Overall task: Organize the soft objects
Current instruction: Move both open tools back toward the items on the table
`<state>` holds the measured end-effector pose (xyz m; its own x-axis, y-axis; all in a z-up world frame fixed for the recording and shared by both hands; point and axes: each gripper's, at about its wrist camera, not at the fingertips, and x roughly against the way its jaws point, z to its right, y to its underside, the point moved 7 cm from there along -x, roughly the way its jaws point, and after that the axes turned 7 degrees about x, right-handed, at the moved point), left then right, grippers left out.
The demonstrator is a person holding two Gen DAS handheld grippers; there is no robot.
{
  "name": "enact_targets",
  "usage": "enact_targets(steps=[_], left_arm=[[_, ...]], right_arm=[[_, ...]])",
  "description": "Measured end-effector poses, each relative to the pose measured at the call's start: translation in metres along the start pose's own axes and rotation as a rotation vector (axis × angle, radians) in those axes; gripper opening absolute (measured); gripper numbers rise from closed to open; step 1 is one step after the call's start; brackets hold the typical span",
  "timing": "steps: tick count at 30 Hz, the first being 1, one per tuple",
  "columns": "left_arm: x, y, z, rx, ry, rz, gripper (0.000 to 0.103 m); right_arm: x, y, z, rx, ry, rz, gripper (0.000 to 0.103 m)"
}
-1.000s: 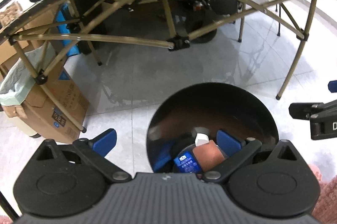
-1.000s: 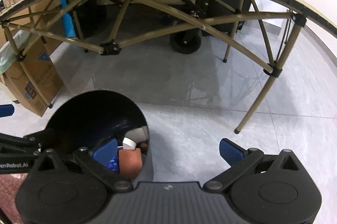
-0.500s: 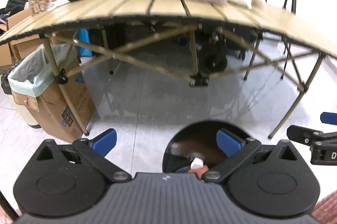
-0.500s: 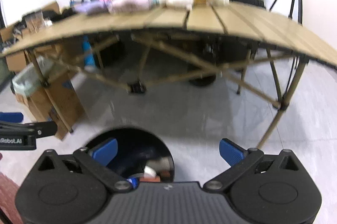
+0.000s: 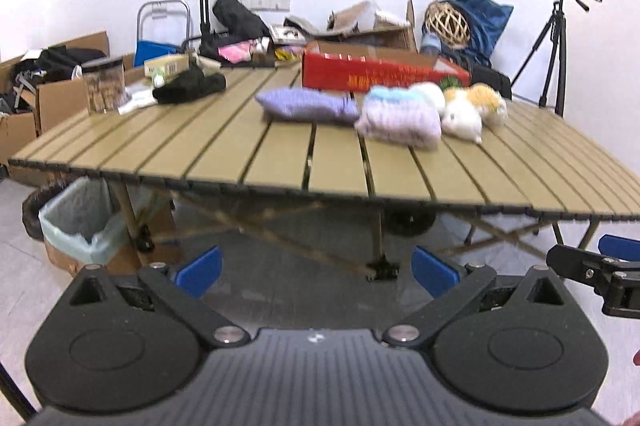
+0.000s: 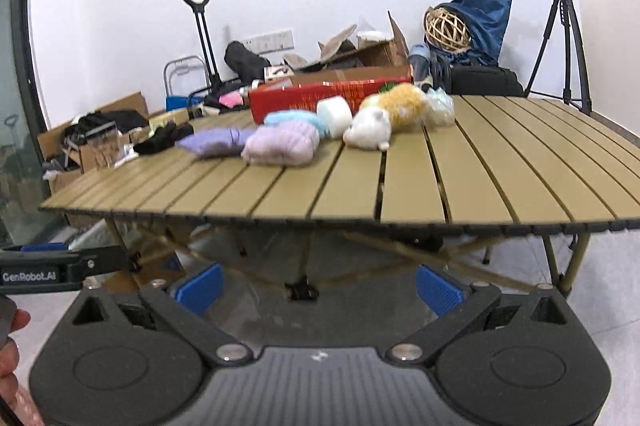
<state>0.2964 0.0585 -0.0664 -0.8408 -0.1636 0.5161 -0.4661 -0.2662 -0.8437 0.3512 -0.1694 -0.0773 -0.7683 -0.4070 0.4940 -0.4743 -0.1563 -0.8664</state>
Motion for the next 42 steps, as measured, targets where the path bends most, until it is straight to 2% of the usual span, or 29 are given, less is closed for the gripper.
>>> enact_targets(steps=[6, 12, 19, 26, 33, 41, 42], left_arm=[[-0.009, -0.029, -0.001, 0.015, -0.010, 0.042, 0.103], [-0.028, -0.064, -0.002, 0.041, -0.009, 0.085, 0.103], [-0.058, -0.092, -0.009, 0.059, -0.023, 0.096, 0.103], [-0.091, -0.111, -0.017, 0.050, -0.057, 0.086, 0.103], [-0.118, -0.113, -0.025, 0.039, -0.081, 0.046, 0.103], [-0.134, -0.106, -0.043, 0.054, -0.101, 0.004, 0.103], [-0.135, -0.106, -0.044, 0.055, -0.101, 0.002, 0.103]], right_arm=[[-0.015, -0.030, 0.002, -0.013, 0.007, 0.050, 0.103], [-0.034, -0.065, -0.002, 0.018, 0.051, 0.087, 0.103], [-0.069, -0.099, -0.008, 0.036, 0.062, 0.114, 0.103], [-0.111, -0.113, -0.017, 0.054, 0.036, 0.112, 0.103], [-0.149, -0.114, -0.025, 0.091, 0.030, 0.078, 0.102], [-0.183, -0.116, -0.025, 0.067, 0.015, 0.042, 0.101], [-0.186, -0.116, -0.026, 0.063, 0.017, 0.041, 0.098]])
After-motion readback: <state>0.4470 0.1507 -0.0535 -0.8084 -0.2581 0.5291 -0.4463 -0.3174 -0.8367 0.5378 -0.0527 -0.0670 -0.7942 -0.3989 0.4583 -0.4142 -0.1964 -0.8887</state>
